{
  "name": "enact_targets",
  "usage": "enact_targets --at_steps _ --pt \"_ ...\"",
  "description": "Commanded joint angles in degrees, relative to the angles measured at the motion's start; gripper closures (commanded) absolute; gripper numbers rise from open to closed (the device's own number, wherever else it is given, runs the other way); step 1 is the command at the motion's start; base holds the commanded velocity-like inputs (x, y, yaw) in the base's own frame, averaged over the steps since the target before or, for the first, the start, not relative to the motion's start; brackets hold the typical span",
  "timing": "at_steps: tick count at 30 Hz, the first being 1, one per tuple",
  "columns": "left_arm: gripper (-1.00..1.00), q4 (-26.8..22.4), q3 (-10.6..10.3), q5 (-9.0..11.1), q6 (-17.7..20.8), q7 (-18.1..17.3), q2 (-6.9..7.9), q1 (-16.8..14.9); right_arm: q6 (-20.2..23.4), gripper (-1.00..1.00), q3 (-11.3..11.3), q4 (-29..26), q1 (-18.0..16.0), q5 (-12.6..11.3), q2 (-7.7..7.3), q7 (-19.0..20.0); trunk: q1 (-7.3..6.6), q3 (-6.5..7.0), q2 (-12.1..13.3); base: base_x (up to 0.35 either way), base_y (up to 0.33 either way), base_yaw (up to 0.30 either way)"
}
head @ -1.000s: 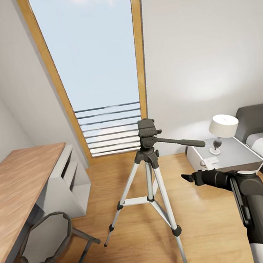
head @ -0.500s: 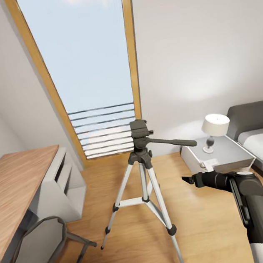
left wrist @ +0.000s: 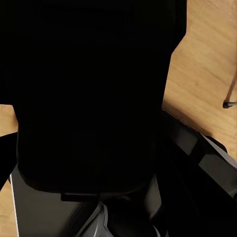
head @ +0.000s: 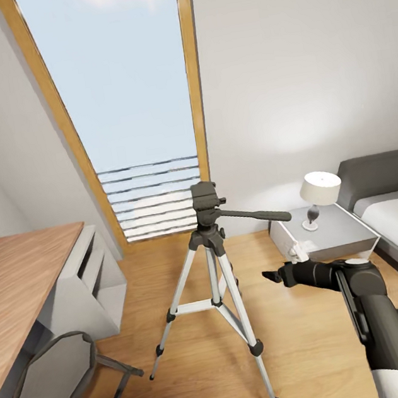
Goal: Attach the digital camera to the camera tripod in the bedroom.
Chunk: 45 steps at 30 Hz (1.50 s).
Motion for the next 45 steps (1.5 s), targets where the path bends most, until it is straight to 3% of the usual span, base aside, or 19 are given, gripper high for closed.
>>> enact_targets --at_steps 1,4,11,14,17,18,22,34,45 --pt "1.0 0.1 0.0 0.5 -0.2 -0.3 0.01 0.0 0.1 -1.0 0.4 -0.1 -0.1 0.6 0.08 1.4 0.03 -0.11 -0.1 0.0 0.0 -0.002" --pt "1.0 0.1 0.0 0.5 -0.1 -0.3 0.01 0.0 0.1 -1.0 2.3 -0.1 -0.1 0.5 0.13 5.6 0.03 -0.11 -0.1 0.0 0.0 -0.001" --pt "1.0 0.1 0.0 0.5 -0.1 -0.3 0.01 0.0 0.1 -1.0 2.8 -0.1 -0.1 0.5 0.17 6.7 0.03 -0.11 -0.1 0.0 0.0 0.0" --pt "1.0 0.1 0.0 0.5 -0.1 -0.3 -0.04 0.0 0.1 -1.0 4.2 0.7 -0.1 0.5 0.23 7.0 0.03 -0.11 -0.1 0.0 0.0 0.0" --pt "1.0 0.1 0.0 0.5 -0.1 -0.3 -0.06 0.0 0.1 -1.0 6.9 1.5 -0.1 0.4 0.27 7.1 0.03 -0.11 -0.1 0.0 0.0 0.0" --pt "1.0 0.1 0.0 0.5 -0.1 -0.3 -0.05 0.0 0.1 -1.0 10.0 2.1 -0.1 0.4 0.3 7.5 0.03 -0.11 -0.1 0.0 0.0 0.0" --pt "1.0 0.1 0.0 0.5 -0.1 -0.4 -0.01 0.0 0.1 -1.0 12.3 2.7 -0.1 0.4 0.18 8.9 0.03 -0.11 -0.1 0.0 0.0 0.0" --pt "1.0 0.1 0.0 0.5 -0.1 -0.4 0.01 0.0 0.1 -1.0 12.8 2.3 -0.1 0.5 -0.36 15.9 0.03 -0.11 -0.1 0.0 0.0 0.0" --pt "1.0 0.1 0.0 0.5 -0.1 -0.4 0.01 0.0 -0.8 -1.0 12.7 4.3 -0.1 0.7 0.08 13.8 0.03 -0.11 -0.1 0.0 0.0 0.0"
